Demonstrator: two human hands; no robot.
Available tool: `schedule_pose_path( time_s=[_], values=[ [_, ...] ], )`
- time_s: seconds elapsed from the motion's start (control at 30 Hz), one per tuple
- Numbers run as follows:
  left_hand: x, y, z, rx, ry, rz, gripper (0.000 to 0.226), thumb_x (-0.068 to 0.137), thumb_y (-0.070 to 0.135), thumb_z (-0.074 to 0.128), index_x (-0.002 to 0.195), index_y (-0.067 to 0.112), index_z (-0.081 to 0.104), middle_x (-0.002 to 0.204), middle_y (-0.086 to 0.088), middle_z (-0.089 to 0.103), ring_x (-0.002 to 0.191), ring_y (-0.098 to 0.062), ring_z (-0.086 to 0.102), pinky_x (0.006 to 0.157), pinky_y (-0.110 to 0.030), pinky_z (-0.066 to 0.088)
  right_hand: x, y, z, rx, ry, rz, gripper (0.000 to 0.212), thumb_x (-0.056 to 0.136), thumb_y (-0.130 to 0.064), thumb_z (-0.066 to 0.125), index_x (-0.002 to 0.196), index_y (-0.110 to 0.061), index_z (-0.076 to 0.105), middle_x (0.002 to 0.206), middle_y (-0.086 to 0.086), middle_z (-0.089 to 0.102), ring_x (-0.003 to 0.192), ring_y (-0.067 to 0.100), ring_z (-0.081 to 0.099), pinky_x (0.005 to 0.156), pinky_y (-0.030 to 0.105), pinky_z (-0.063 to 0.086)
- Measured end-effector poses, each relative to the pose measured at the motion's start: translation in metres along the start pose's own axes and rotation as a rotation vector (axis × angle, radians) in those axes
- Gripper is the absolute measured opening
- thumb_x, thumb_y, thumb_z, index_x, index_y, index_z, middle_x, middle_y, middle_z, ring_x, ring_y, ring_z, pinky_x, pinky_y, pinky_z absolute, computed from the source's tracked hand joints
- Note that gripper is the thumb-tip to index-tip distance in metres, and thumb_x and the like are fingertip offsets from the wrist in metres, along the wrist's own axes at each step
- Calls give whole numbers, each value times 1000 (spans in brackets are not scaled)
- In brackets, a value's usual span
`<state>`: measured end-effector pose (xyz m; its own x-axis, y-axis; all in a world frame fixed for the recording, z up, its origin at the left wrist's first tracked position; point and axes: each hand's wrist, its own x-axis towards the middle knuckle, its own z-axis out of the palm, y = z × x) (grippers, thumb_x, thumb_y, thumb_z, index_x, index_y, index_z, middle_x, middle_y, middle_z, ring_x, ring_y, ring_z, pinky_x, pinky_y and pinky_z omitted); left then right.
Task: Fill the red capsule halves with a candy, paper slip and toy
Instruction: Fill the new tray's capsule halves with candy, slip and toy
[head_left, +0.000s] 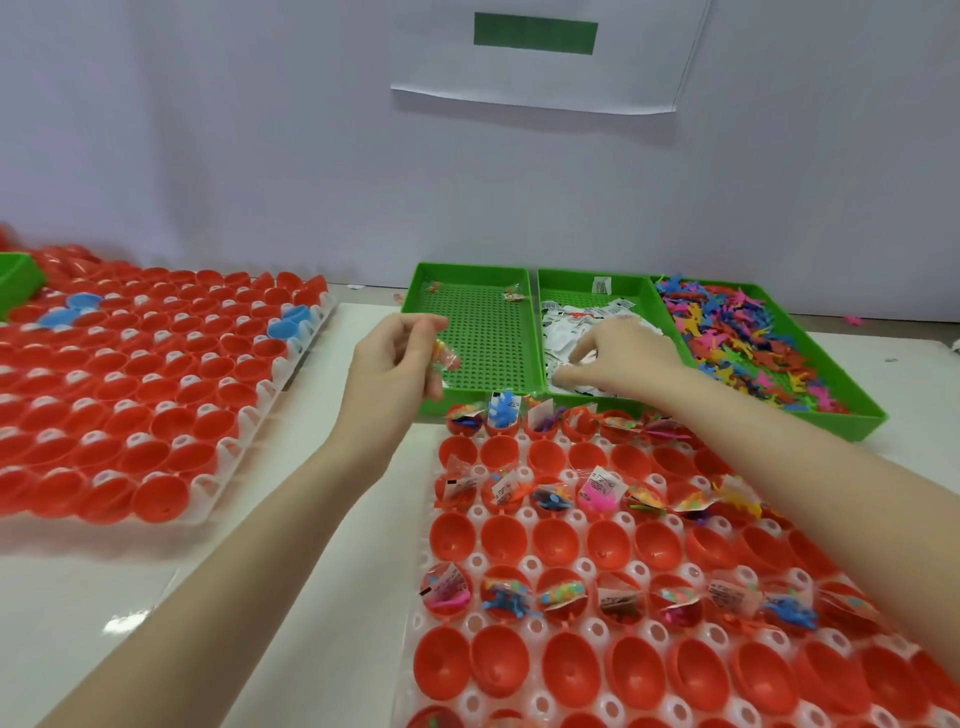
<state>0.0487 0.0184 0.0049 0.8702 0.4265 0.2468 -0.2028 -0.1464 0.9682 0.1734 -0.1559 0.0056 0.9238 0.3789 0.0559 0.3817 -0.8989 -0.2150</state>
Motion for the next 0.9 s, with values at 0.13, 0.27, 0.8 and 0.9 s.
schedule_pose_path(
  time_s=[0.13,0.27,0.8,0.9],
  values=[
    [-23,8,-12,-64,-95,-86,24,96,4,41,104,23,53,58,3,58,46,2,50,49,-9,40,0,-3,2,18,40,73,20,75,-31,71,88,-17,73,71,-5,64,81,18,62,61,26,41],
    [-44,14,-27,-110,-73,-115,13,90,8,53,98,17,60,61,3,67,51,-2,54,52,-11,42,-2,4,-2,151,100,132,15,73,-28,74,65,-20,64,60,-12,54,72,14,56,53,23,34],
    [-116,63,-8,-395,-163,-286,17,56,21,67,69,17,77,73,-8,73,64,-16,70,53,-15,52,-170,-64,-60,1026,-77,-267,16,69,-22,75,60,-10,70,39,-3,50,35,2,41,40,10,31],
    [-130,69,-5,-410,-200,-298,18,59,29,64,62,16,75,69,-6,71,61,-15,69,53,-16,52,-184,-62,-52,964,-2,-253,15,68,-19,76,59,-9,70,44,-2,49,41,4,41,42,13,30]
  ],
)
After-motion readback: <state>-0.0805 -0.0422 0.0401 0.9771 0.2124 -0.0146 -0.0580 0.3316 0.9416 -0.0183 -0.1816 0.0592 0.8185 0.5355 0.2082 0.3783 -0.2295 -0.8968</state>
